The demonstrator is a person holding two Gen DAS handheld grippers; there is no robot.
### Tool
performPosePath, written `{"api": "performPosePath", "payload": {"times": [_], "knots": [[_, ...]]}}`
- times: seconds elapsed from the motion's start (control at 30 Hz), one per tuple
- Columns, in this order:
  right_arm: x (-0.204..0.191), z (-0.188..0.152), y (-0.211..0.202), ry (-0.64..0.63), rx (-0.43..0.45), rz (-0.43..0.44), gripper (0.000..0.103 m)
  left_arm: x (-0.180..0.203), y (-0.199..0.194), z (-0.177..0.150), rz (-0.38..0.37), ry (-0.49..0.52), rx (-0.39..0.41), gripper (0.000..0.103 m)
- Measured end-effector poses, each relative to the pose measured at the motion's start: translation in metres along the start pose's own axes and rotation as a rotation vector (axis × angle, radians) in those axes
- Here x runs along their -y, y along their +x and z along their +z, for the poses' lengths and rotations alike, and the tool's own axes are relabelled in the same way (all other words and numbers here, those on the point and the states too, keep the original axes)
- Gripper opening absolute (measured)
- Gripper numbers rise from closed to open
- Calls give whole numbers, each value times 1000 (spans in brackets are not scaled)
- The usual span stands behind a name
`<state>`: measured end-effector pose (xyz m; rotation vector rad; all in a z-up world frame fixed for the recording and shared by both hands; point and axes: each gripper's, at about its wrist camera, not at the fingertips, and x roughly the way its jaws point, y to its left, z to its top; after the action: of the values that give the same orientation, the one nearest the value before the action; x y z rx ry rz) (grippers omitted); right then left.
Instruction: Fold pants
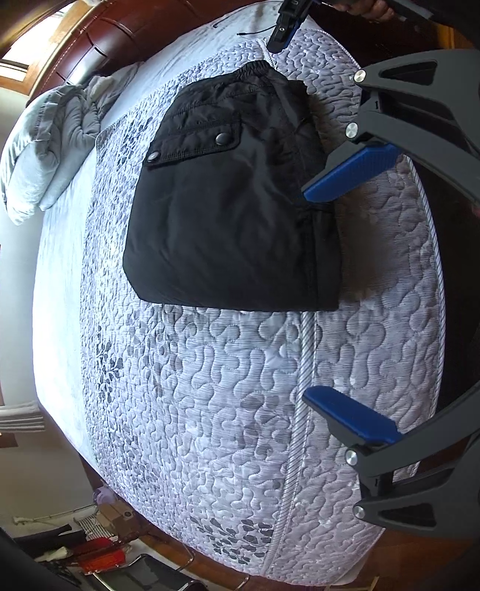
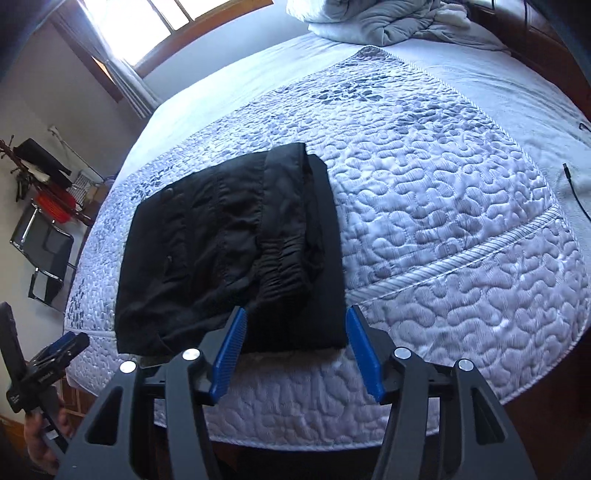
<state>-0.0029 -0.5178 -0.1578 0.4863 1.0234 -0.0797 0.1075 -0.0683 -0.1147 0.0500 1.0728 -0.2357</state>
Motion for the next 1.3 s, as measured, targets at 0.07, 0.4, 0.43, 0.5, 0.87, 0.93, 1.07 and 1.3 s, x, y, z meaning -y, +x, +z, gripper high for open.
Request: {"api": "performPosePath", "payload": {"times": [0.07,0.4,0.43,0.5,0.87,0.93,1.07,1.3], "knots": [[-9,-1,-2,-18,2,-18,59,1,0,0,-7,-14,-6,100],[-27,-5,3,-69,-34,-30,69,1,7,-7,-49,-49,-50,100],[-23,-4,6,-60,-41,-15,75,2,8,-7,-57,-50,-53,100],[-14,1,12,-35,-57,17,77,1,12,-7,-82,-50,-57,100],[33,42,41,86,-87,99,77,-12,57,11,-118,-103,-131,100],[31,43,42,87,-91,120,77,-11,57,14,-105,-110,-117,100],[19,43,44,39,-77,40,77,-2,49,21,-44,-82,-58,100],[-3,51,32,-79,-38,-2,85,22,23,43,-28,8,33,100]]}}
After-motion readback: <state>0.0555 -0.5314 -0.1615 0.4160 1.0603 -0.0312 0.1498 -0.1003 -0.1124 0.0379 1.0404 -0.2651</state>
